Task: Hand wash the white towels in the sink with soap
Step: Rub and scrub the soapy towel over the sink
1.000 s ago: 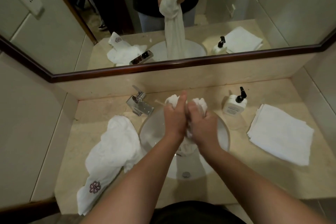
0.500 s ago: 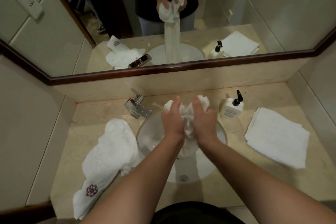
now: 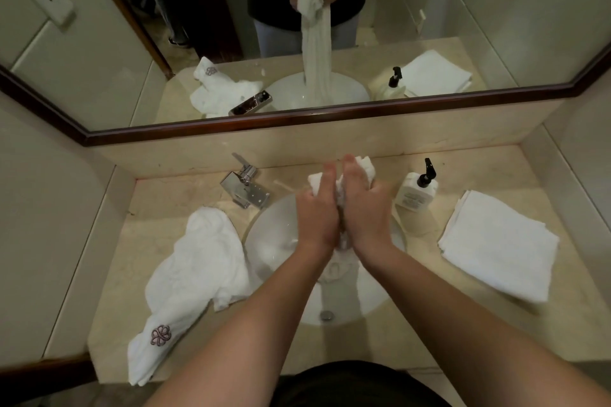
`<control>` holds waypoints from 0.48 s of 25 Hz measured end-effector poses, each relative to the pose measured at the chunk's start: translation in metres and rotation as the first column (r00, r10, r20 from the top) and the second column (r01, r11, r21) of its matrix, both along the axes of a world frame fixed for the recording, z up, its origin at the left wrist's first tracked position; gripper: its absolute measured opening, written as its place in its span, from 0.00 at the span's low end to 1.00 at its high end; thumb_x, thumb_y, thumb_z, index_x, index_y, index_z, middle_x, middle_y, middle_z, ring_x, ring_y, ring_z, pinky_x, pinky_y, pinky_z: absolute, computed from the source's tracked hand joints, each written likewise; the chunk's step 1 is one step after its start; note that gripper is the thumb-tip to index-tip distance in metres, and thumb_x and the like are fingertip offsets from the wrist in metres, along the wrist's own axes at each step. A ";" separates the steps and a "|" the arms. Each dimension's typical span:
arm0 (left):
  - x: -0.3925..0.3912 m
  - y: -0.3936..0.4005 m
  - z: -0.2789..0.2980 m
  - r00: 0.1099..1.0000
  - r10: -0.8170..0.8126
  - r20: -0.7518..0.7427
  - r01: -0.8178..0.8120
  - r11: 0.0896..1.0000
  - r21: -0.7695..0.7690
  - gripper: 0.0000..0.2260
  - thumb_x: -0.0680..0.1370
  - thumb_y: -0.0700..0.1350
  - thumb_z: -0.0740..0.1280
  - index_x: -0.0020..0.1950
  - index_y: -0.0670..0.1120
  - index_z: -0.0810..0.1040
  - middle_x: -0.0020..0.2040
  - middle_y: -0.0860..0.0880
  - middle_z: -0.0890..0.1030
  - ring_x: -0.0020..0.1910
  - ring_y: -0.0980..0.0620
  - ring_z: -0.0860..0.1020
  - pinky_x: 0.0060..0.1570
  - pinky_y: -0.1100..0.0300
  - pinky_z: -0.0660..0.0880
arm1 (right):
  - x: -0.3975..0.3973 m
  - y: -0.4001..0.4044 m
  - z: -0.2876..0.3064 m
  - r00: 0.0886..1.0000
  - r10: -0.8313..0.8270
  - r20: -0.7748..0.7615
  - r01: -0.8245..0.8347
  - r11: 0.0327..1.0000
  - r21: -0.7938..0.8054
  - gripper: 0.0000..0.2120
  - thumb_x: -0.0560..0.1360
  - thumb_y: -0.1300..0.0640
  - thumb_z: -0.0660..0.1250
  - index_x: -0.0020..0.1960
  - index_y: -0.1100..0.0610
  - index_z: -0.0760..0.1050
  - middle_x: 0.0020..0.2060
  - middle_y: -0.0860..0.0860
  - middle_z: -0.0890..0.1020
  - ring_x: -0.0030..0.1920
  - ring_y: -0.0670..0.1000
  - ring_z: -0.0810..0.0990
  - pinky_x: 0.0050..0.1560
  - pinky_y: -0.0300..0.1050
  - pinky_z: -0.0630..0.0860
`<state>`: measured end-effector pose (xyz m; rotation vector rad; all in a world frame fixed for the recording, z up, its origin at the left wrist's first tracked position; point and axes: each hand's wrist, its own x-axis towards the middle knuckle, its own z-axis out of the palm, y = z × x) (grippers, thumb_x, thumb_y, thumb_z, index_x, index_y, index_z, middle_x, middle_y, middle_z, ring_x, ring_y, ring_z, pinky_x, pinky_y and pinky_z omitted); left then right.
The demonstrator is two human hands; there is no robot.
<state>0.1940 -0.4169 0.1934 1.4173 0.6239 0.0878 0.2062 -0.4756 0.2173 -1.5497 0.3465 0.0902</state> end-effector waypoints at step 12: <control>0.012 -0.003 0.004 0.991 0.093 -0.094 -0.096 0.995 -0.034 0.15 0.81 0.50 0.65 0.38 0.43 0.80 0.35 0.47 0.83 0.38 0.49 0.82 0.41 0.54 0.79 | 0.014 0.005 -0.017 0.994 -0.078 -0.069 0.074 0.995 -0.064 0.17 0.79 0.48 0.65 0.36 0.56 0.78 0.30 0.52 0.82 0.32 0.50 0.81 0.31 0.43 0.75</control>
